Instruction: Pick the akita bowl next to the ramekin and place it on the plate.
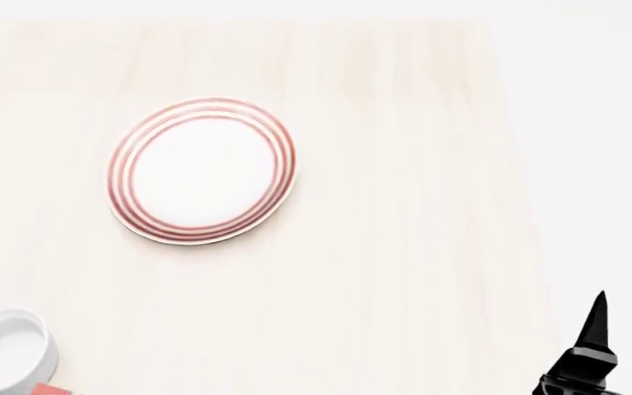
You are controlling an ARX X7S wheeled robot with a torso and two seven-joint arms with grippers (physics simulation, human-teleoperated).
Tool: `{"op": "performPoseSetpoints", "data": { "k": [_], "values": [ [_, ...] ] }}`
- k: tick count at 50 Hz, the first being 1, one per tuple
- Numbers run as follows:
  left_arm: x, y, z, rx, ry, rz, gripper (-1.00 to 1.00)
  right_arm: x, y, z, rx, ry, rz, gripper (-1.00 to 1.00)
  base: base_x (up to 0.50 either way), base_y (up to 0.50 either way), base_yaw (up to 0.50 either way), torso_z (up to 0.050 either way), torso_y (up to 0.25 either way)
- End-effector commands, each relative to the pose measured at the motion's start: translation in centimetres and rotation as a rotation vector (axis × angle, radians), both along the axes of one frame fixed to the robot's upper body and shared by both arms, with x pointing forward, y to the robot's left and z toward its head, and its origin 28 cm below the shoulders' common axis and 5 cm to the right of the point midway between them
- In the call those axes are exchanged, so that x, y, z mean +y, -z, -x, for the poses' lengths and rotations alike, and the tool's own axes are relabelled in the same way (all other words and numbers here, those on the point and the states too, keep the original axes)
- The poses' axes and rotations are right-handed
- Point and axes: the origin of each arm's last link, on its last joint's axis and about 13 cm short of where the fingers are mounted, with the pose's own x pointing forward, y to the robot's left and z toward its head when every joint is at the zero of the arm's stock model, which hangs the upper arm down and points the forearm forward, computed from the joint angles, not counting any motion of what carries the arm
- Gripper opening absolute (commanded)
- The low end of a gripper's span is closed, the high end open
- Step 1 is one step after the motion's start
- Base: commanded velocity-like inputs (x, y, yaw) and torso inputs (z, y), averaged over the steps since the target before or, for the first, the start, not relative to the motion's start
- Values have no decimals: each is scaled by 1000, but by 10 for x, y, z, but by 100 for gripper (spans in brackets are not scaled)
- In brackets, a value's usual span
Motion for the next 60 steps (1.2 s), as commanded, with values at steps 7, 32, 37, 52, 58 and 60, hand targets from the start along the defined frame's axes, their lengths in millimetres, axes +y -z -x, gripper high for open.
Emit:
{"op": "performPoseSetpoints", "data": {
  "k": [7,32,37,52,58,60],
  "values": [
    [1,4,0,-1,-13,14,100,1,-2,1,0,0,1,100,0,0,0,0,-21],
    [5,4,1,3,-37,35,100,0,1,-1,0,0,2,100,0,0,0,1,-20],
    [5,8,2,4,-37,37,100,0,1,-1,0,0,2,100,0,0,0,0,0],
    [7,4,2,5,-58,42,100,-1,2,-1,0,0,0,100,0,0,0,0,0],
    [7,11,2,6,-65,48,100,0,1,0,0,1,1,100,0,0,0,0,0],
    [7,11,2,7,-68,49,100,-1,2,-1,0,1,1,100,0,0,0,0,0]
  ]
}}
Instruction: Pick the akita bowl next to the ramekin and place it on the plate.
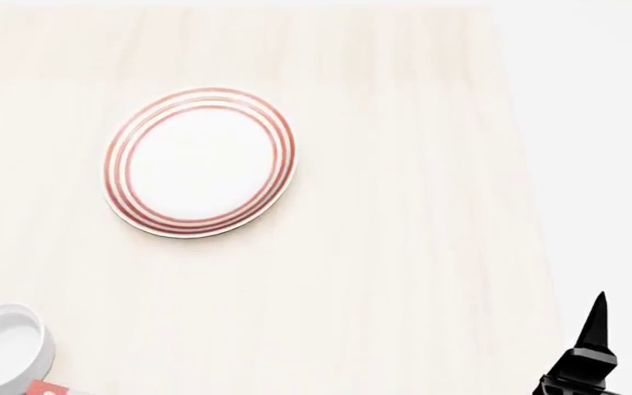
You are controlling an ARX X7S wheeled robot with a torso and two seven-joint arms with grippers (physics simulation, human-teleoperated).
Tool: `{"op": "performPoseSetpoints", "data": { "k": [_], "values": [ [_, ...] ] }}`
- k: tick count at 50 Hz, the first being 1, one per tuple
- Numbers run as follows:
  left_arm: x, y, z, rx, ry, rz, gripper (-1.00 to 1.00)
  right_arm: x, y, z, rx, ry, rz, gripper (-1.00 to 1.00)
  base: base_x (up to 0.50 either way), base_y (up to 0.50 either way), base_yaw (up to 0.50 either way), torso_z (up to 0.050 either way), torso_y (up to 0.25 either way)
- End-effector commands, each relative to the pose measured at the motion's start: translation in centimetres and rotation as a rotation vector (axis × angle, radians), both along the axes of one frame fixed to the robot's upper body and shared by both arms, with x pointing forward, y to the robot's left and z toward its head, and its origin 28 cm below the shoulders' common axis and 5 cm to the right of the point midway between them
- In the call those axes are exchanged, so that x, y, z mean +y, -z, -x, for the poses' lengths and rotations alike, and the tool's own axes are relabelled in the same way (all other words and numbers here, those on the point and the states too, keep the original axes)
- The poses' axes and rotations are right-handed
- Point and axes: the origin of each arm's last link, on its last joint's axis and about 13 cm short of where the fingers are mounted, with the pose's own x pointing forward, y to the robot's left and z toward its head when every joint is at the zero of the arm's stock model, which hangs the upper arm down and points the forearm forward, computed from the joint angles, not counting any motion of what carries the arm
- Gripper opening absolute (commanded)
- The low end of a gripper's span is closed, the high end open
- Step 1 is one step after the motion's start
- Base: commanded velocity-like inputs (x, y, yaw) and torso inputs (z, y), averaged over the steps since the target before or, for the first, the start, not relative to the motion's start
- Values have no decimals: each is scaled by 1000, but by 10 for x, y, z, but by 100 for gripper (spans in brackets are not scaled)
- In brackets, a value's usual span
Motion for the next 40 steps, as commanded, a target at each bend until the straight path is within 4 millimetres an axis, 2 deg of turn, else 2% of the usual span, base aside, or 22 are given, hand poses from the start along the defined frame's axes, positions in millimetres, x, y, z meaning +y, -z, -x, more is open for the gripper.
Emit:
{"op": "performPoseSetpoints", "data": {
  "k": [1,15,18,40],
  "values": [
    [1,-1,0,5,-14,13,100,0,0,0,0,1,0,100,0,0,0,0,0],
    [0,2,2,-1,6,-1,100,1,-2,1,0,1,1,100,0,0,0,0,0],
    [0,-2,2,-5,14,-10,100,1,-2,1,0,0,0,100,0,0,0,0,0],
    [2,7,2,-7,-8,11,100,1,-3,1,1,0,1,100,0,0,0,2,-85]
  ]
}}
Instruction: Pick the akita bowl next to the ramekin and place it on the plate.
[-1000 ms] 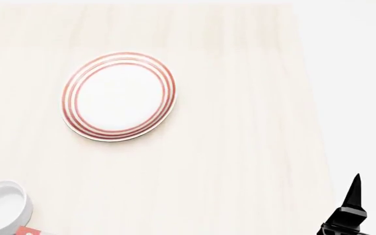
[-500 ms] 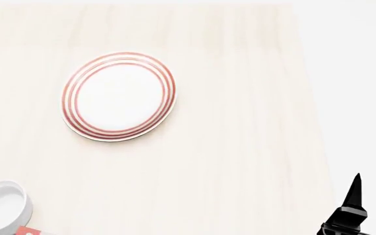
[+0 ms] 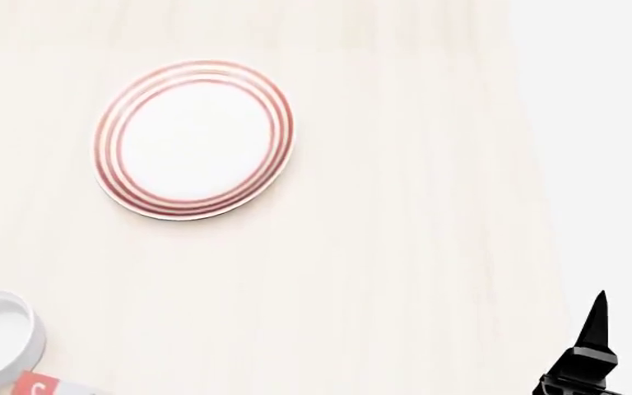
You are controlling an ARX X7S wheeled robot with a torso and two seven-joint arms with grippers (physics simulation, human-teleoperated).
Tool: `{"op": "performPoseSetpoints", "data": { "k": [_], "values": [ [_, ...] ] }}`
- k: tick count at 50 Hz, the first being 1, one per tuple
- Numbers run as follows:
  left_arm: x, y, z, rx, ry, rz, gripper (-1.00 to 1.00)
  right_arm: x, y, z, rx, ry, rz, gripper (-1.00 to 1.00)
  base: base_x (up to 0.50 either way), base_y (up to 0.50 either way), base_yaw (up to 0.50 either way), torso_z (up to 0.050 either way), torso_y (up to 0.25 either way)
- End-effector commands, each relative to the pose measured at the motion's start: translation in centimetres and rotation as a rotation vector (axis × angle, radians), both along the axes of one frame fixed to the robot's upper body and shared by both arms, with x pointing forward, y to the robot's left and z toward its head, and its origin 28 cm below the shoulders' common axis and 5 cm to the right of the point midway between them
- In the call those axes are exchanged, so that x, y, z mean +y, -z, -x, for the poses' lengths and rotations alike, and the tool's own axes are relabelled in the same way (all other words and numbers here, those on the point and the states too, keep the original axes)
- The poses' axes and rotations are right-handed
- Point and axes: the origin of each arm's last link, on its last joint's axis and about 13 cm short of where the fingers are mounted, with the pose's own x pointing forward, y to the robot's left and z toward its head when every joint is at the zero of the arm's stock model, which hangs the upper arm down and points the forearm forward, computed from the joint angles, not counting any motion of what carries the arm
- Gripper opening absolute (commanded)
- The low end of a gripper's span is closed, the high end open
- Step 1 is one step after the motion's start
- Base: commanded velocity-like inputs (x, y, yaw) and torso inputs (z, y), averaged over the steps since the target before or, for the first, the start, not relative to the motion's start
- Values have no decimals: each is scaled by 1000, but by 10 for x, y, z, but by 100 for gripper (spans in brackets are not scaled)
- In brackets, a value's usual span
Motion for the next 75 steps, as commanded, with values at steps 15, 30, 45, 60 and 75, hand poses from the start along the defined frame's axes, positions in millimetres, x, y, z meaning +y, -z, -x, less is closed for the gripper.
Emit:
{"op": "performPoseSetpoints", "data": {
  "k": [15,30,45,60,75],
  "values": [
    [1,0,-1,6,-23,31,100,-1,2,-1,0,1,0,100,0,0,0,1,-62],
    [1,5,0,12,-42,41,100,0,-1,1,-1,1,0,100,0,0,0,0,0],
    [-1,2,-1,-13,-18,64,-100,0,1,-1,0,1,0,100,0,0,0,0,0],
    [-2,-19,-5,-28,50,-88,-100,0,2,-1,0,4,-1,100,0,0,0,0,0],
    [-18,-106,-8,-206,467,-473,-100,-1,4,-2,1,5,-3,100,0,0,0,0,0]
  ]
}}
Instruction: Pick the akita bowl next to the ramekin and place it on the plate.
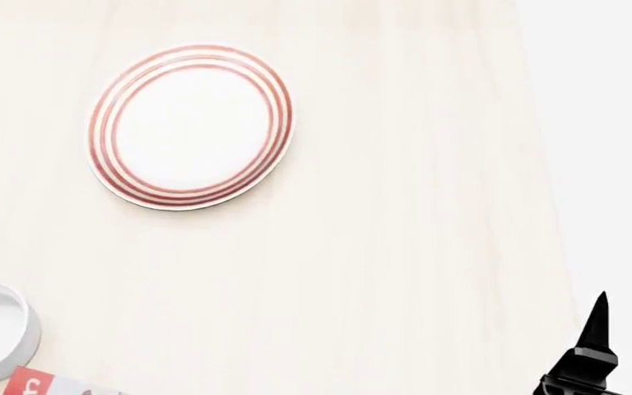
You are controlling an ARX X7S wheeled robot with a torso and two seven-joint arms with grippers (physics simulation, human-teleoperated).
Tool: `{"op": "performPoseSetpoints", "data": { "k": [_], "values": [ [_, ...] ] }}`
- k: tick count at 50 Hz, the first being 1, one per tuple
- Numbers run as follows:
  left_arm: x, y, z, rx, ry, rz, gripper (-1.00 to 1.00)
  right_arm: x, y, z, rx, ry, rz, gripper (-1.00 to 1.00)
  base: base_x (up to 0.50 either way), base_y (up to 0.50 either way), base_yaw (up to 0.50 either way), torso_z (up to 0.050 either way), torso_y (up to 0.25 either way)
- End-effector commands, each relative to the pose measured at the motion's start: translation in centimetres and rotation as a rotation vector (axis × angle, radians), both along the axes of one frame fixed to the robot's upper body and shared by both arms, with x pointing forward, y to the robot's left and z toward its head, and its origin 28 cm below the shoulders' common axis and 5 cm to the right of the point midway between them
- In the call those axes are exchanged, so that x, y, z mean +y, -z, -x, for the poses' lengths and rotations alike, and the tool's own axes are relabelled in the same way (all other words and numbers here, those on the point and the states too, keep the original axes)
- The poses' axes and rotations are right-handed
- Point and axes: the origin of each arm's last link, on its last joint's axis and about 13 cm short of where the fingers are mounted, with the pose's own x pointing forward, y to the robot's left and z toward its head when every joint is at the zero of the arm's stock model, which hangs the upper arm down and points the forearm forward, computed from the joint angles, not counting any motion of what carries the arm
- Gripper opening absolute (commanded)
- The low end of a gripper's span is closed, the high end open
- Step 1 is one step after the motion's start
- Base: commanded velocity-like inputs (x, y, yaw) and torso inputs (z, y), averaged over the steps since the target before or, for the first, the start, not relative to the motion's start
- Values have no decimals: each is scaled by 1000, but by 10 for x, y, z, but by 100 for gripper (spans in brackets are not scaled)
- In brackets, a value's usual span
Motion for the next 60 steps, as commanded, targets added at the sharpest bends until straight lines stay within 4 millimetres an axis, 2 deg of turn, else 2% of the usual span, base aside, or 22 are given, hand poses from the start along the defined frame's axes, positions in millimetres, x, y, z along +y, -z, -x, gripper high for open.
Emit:
{"op": "performPoseSetpoints", "data": {
  "k": [1,9,13,22,29,36,43,60],
  "values": [
    [-10,-55,1,-91,264,-285,-100,0,1,-1,1,1,-2,100,0,0,0,0,0],
    [-20,-102,7,-219,463,-515,-100,0,0,0,-1,2,-3,100,0,0,0,0,0],
    [-27,-123,7,-317,490,-596,-100,0,-1,1,-2,2,-5,100,0,0,0,0,0],
    [-41,-140,7,-407,648,-818,-100,0,-2,1,-2,2,-6,100,0,0,0,0,0],
    [-50,-159,7,-477,732,-911,-100,0,0,1,-1,2,-7,100,0,0,0,0,0],
    [-64,-156,2,-443,872,-1030,-100,0,0,0,-2,1,-9,100,0,0,0,0,0],
    [-82,-138,-4,-376,1018,-1116,-100,0,-1,1,-4,0,-14,100,0,0,0,0,0],
    [-95,-121,-16,-303,1049,-1138,-100,0,-1,0,-4,-3,-5,100,0,0,0,0,0]
  ]
}}
